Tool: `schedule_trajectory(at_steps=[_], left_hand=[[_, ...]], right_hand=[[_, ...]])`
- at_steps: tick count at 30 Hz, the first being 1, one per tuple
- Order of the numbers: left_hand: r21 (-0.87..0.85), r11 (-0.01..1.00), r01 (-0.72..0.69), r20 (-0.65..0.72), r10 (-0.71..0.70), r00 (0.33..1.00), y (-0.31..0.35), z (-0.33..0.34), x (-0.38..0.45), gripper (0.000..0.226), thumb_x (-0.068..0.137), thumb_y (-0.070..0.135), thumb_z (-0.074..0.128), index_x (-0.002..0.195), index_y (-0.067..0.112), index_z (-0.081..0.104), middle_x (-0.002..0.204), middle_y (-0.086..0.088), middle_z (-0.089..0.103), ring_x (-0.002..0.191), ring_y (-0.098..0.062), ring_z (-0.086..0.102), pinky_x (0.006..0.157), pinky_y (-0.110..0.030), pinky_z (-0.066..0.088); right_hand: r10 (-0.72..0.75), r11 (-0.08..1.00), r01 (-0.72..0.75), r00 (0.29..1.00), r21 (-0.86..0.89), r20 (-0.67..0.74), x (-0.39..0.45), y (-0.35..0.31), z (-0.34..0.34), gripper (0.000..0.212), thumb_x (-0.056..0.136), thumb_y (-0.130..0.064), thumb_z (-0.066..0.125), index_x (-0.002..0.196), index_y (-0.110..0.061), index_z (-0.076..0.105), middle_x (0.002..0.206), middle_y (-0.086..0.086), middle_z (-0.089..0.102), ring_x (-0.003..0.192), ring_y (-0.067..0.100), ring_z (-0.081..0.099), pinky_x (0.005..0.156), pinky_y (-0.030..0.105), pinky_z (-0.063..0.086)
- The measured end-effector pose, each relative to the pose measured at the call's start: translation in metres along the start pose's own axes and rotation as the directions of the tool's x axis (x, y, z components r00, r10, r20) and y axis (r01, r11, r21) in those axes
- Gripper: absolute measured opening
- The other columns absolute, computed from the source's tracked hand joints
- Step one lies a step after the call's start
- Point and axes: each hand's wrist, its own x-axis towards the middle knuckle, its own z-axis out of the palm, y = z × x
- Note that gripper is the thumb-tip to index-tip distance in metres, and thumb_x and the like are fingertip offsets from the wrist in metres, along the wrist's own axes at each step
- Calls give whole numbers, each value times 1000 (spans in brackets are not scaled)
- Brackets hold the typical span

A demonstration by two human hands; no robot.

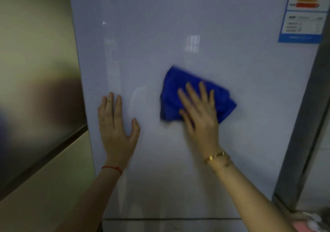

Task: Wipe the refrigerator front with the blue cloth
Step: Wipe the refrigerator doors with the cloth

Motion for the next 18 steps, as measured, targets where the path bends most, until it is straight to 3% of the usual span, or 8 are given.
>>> schedule_trajectory(at_steps=[2, 4, 7, 9, 11, 14, 16, 18], left_hand=[[-2, 1000, -3, 1, 3, 1000, 0, -1, 0, 63, 94, 23, 54, 148, 0, 33, 158, -16, 29, 150, -32, 23, 125, -49, 19], [4, 1000, -13, -5, 13, 1000, 1, -1, 1, 61, 95, 23, 53, 147, -2, 35, 157, -17, 30, 150, -34, 24, 125, -49, 19], [15, 1000, -8, -11, 9, 1000, 2, 0, 1, 59, 94, 21, 53, 145, -4, 37, 156, -19, 32, 149, -35, 25, 125, -49, 20], [19, 1000, -3, -10, 3, 1000, 3, 0, 1, 59, 94, 20, 53, 145, -4, 37, 156, -20, 32, 149, -36, 25, 125, -50, 20], [23, 1000, 5, 2, -5, 1000, 3, -1, 2, 60, 94, 20, 54, 146, -3, 36, 156, -21, 31, 149, -36, 24, 125, -49, 18], [27, 999, 37, 19, -38, 999, 3, -1, -5, 63, 95, 23, 53, 148, -1, 32, 158, -20, 28, 150, -35, 22, 126, -47, 16], [24, 998, 57, 31, -58, 998, 2, -2, -25, 62, 95, 23, 52, 149, -1, 31, 158, -20, 27, 150, -36, 21, 126, -49, 16], [26, 998, 60, 44, -61, 997, -4, -5, -59, 61, 95, 22, 53, 148, -3, 33, 157, -22, 28, 150, -37, 22, 124, -53, 19]], right_hand=[[-135, 989, 142, 976, -32, 173, -61, 2, -4, 46, 96, -19, 53, 140, -20, 43, 149, 0, 39, 146, 23, 23, 123, 40, 11], [-139, 988, 151, 959, -31, 246, -87, 21, -21, 47, 95, -16, 49, 141, -23, 40, 149, -1, 41, 148, 20, 20, 123, 37, 9], [45, 999, -45, 998, -12, 45, -36, 43, -32, 41, 97, -11, 50, 137, -17, 46, 147, 4, 41, 146, 28, 21, 123, 43, 9], [176, 984, -173, 979, 42, -107, 15, 36, -29, 38, 99, -14, 50, 137, -13, 48, 148, 6, 39, 145, 32, 22, 123, 45, 7], [152, 988, -148, 981, 41, -119, 30, 20, -18, 38, 99, -16, 50, 137, -12, 49, 148, 5, 38, 145, 33, 23, 123, 47, 7], [-86, 996, 84, 993, 34, 78, -35, 4, 1, 41, 98, -14, 48, 139, -17, 45, 150, 2, 36, 147, 26, 17, 123, 44, 6], [-253, 967, 248, 931, 52, 262, -120, -3, 10, 46, 97, -17, 45, 142, -20, 40, 153, -2, 32, 149, 21, 13, 124, 38, 5], [-325, 944, 323, 863, 70, 387, -208, 3, 9, 47, 98, -21, 40, 145, -23, 36, 156, -7, 28, 149, 18, 14, 123, 34, 13]])
